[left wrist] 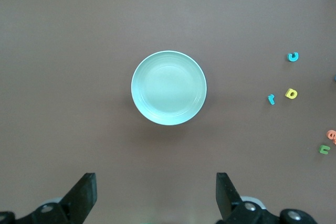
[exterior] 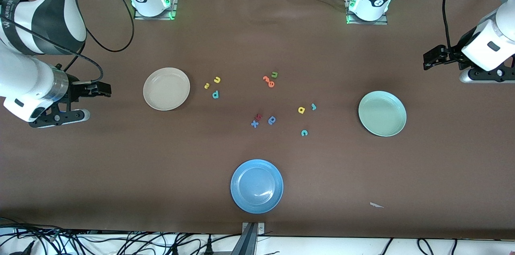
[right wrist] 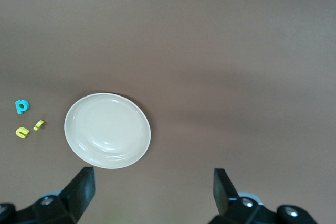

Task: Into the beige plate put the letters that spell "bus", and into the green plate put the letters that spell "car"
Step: 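Move the left gripper and the right gripper toward the scattered letters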

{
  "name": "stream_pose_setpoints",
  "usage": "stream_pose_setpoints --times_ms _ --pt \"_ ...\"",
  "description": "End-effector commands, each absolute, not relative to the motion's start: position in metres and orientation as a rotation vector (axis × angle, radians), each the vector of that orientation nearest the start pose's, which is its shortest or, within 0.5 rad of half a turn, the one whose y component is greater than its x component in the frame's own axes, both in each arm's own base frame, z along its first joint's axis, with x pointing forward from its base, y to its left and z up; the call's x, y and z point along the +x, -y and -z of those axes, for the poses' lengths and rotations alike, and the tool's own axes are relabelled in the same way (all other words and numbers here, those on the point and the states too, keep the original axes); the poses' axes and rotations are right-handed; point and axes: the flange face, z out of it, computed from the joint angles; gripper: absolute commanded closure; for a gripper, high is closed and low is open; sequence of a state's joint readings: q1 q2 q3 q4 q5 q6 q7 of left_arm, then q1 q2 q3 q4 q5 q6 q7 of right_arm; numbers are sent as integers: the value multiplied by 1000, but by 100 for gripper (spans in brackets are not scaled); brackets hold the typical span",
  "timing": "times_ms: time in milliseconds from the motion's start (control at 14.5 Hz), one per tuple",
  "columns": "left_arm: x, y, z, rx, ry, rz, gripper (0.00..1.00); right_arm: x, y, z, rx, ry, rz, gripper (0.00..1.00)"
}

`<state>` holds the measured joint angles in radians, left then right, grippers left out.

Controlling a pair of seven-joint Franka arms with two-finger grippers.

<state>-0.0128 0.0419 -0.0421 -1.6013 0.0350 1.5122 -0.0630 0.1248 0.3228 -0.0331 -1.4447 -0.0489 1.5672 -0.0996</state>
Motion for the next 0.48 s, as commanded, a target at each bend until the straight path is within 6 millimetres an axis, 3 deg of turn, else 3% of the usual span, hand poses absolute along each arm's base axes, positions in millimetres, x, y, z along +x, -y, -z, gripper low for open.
stream_pose_setpoints --times_ms 0,138,207,276,414 --pt "560 28 -578 -3119 -17 -200 0 632 -63 -500 -3142 345 -309 0" --pt "569 30 -568 -3128 -15 -182 0 628 -92 -499 -3125 254 -284 0" --pt "573 33 -560 -3140 -7 -191 0 626 -113 -497 -3079 97 -265 0" --pt "577 38 -553 -3140 -14 -196 0 626 -133 -493 -3045 -45 -243 0" --pt "588 58 -535 -3158 -59 -194 0 624 -174 -478 -3038 -114 -172 0"
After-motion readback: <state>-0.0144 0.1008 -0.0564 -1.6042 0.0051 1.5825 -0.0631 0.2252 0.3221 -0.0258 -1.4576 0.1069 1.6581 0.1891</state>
